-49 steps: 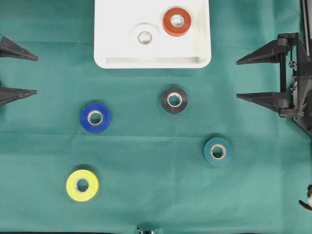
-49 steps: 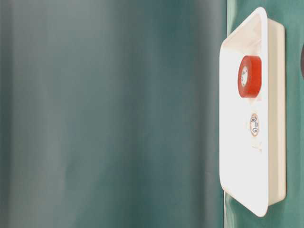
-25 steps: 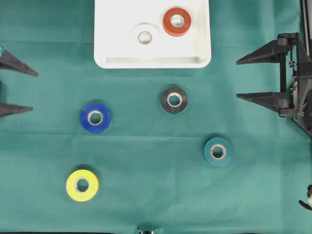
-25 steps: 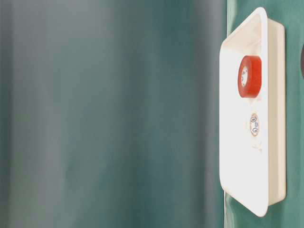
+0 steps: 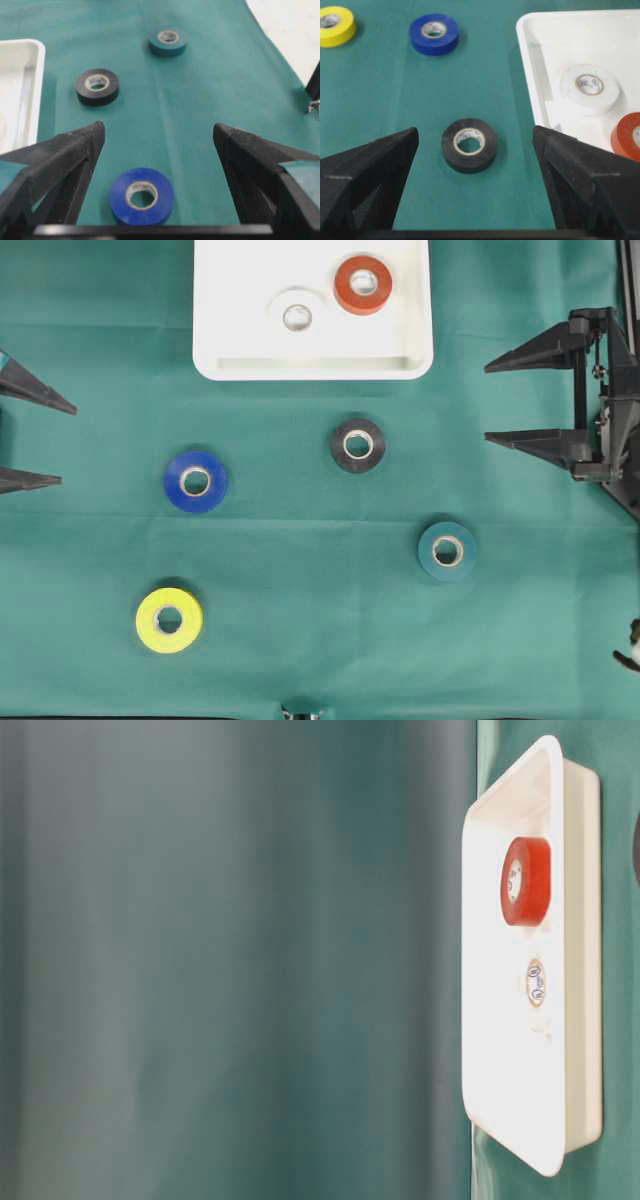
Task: Pick up the tape from a random location and place it into the white case.
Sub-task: 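Move the left gripper toward the blue tape roll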
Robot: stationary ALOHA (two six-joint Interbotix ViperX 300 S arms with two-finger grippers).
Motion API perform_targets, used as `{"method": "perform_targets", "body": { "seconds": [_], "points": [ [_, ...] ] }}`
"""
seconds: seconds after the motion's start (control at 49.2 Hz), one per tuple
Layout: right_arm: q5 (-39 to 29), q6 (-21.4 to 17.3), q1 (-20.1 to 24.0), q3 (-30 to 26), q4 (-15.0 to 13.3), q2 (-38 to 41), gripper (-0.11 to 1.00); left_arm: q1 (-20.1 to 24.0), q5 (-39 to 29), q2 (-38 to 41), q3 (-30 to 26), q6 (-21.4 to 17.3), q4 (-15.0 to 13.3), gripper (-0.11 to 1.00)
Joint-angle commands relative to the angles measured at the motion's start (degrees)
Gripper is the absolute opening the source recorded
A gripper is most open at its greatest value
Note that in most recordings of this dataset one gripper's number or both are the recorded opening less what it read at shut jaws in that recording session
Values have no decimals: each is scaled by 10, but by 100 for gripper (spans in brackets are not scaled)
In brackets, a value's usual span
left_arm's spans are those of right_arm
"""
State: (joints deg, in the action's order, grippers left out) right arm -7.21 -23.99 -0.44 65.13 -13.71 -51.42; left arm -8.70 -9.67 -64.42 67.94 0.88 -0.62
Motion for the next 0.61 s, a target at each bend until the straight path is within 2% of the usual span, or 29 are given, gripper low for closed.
{"method": "perform_targets", "body": {
  "seconds": [0.0,0.203,0.386,0.589],
  "points": [
    [3,1,-1,-14,-1,4,88,0,12,9,-15,-1,-2,97],
    [3,1,-1,-14,-1,4,88,11,54,49,-11,-4,-2,97],
    [3,1,0,-14,-1,4,88,13,120,112,-25,-12,0,97],
    [3,1,-1,-15,0,4,88,13,161,167,-51,-18,0,97]
  ]
}}
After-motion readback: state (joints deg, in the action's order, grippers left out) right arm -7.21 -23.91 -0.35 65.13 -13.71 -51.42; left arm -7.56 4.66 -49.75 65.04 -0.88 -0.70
